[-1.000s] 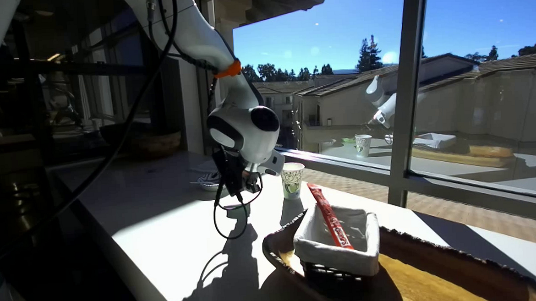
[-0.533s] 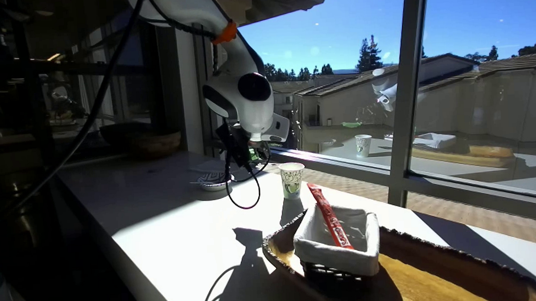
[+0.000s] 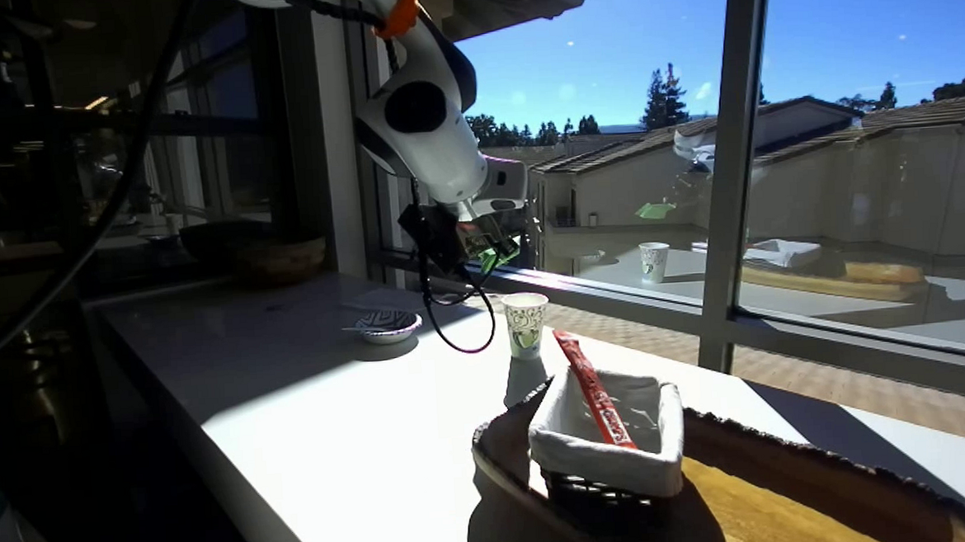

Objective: Put the green sachet in the box

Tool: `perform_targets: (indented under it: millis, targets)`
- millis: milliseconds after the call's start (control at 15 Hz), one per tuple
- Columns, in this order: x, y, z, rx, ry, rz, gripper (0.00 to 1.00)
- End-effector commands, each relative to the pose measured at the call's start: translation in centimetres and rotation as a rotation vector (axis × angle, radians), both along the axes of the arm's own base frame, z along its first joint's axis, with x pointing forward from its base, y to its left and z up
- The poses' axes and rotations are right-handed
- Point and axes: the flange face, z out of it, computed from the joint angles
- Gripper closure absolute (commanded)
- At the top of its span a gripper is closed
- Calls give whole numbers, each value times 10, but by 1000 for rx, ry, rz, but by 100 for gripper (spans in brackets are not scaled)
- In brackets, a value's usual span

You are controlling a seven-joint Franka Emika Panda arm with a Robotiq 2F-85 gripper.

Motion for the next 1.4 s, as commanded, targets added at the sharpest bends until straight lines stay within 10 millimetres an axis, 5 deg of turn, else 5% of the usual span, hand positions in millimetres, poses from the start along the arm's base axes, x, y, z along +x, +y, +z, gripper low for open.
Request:
perform_targets:
  millis: [0, 400, 667, 867, 1200, 1333]
  targets:
    - [-33, -28, 21, -54, 14, -158, 98]
    - [-98, -114, 46, -62, 60, -540, 98]
    - [-134, -157, 53, -179, 134, -645, 98]
    - [-141, -162, 42, -267, 185, -588, 98]
    - [-148, -137, -6, -352, 315, -445, 98]
    - [-150, -133, -12, -401, 336, -432, 98]
